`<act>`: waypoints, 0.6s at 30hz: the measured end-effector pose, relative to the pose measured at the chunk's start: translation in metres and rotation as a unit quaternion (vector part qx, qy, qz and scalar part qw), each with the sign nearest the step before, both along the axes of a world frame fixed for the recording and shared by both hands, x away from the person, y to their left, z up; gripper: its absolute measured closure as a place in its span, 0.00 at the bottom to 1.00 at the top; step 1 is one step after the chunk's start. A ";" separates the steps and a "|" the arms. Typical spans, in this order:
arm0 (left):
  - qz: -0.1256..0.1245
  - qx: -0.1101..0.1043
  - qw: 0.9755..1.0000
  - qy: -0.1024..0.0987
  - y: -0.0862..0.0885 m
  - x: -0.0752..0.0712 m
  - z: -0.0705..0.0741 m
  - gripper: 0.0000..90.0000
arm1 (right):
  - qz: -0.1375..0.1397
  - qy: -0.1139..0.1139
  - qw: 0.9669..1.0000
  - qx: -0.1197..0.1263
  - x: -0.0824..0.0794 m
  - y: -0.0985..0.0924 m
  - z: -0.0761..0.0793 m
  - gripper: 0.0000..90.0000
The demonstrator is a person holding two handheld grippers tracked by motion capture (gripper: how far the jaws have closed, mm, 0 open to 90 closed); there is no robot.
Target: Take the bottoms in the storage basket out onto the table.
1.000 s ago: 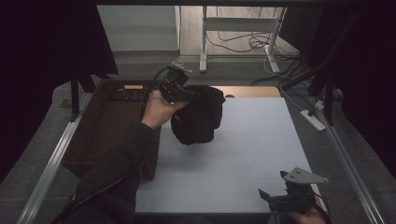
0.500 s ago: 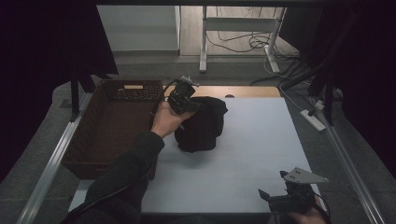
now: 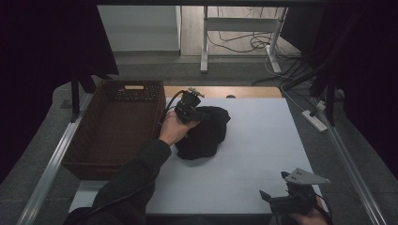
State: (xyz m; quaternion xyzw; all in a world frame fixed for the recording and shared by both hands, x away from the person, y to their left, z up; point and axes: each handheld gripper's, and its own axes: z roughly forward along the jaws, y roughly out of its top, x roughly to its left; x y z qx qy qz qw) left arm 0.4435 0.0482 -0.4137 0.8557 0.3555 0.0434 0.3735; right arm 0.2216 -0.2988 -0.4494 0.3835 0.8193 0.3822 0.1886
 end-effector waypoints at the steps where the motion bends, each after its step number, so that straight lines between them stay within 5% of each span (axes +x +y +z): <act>1: -0.001 -0.002 1.000 0.004 0.000 0.000 -0.003 0.85 | 0.000 0.000 1.000 0.000 0.000 0.000 0.000 0.01; 18: 0.009 0.029 0.999 0.009 -0.003 0.005 -0.055 0.84 | 0.003 0.001 1.000 0.000 0.001 0.001 0.000 0.02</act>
